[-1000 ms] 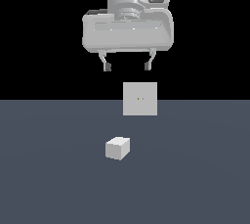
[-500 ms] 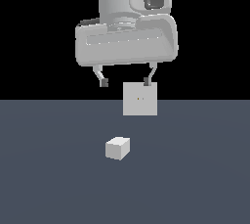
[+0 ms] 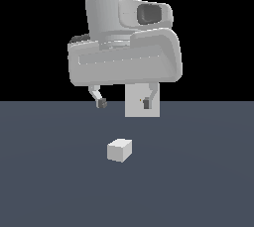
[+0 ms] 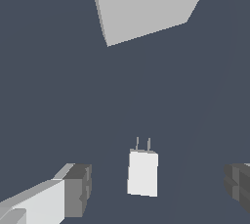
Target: Plug the charger into the wall socket.
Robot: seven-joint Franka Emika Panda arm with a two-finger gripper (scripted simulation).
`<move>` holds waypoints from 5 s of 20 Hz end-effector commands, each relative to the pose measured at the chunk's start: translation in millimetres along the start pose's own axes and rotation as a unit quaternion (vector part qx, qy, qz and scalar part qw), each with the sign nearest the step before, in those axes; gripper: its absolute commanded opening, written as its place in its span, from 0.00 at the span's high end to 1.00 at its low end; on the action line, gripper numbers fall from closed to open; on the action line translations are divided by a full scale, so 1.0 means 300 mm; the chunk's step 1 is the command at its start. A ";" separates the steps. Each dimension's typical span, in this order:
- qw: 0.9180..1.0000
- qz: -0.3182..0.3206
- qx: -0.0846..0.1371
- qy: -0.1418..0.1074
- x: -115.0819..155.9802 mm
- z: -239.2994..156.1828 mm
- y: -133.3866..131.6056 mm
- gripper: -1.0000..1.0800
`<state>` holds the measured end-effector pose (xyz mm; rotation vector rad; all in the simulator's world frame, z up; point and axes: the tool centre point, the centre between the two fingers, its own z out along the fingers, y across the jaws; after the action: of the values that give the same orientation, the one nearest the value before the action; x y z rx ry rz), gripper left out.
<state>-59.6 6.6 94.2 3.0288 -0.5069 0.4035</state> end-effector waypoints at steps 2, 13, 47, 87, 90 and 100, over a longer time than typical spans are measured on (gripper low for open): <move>1.000 0.015 -0.004 0.011 -0.027 0.030 0.000 0.04; 0.999 0.042 -0.012 0.030 -0.069 0.087 -0.001 0.04; 0.999 0.044 -0.012 0.029 -0.119 0.253 -0.002 1.00; 0.987 -0.152 0.047 0.031 0.215 0.055 0.104 1.00; 0.985 -0.160 0.049 0.030 0.228 0.048 0.105 1.00; 0.984 -0.166 0.051 0.030 0.238 0.044 0.104 1.00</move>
<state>-1.4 -47.0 100.0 3.1030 0.0265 0.5088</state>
